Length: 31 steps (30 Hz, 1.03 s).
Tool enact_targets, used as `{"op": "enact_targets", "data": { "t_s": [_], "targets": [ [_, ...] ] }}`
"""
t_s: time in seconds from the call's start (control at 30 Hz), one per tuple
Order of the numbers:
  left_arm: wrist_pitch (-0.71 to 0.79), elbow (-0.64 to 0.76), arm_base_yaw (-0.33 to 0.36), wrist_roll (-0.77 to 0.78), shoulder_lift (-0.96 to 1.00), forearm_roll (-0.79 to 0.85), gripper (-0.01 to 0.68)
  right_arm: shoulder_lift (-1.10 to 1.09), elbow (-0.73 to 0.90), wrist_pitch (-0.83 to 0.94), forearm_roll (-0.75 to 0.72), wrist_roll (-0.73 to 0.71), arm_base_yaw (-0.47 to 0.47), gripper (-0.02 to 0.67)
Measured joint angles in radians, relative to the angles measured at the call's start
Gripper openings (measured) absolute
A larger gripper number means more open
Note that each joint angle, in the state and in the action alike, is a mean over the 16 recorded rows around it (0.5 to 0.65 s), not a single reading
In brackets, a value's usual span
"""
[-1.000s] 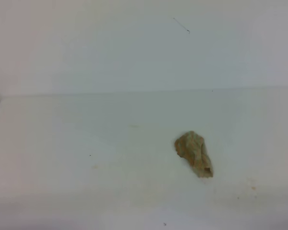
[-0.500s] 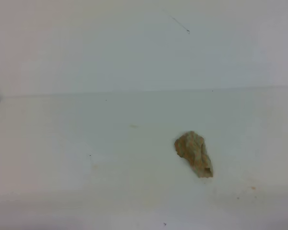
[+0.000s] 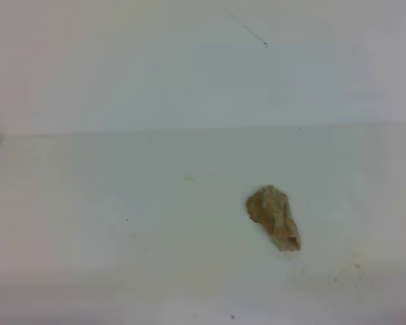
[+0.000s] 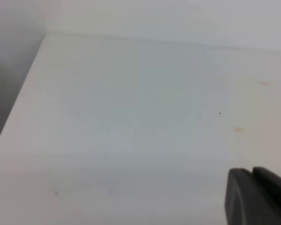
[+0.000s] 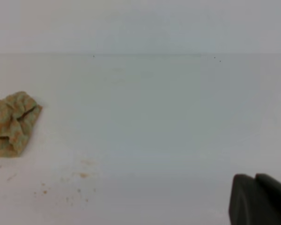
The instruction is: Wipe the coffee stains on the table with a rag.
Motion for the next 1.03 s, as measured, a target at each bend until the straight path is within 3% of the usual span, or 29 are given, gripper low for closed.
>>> {"op": "enact_targets", "data": {
  "t_s": [1.03],
  "targets": [
    [0.0, 0.0, 0.0, 0.0, 0.0, 0.0, -0.002, 0.001, -0.002, 0.001, 0.0, 0.0, 0.0, 0.0]
  ]
}}
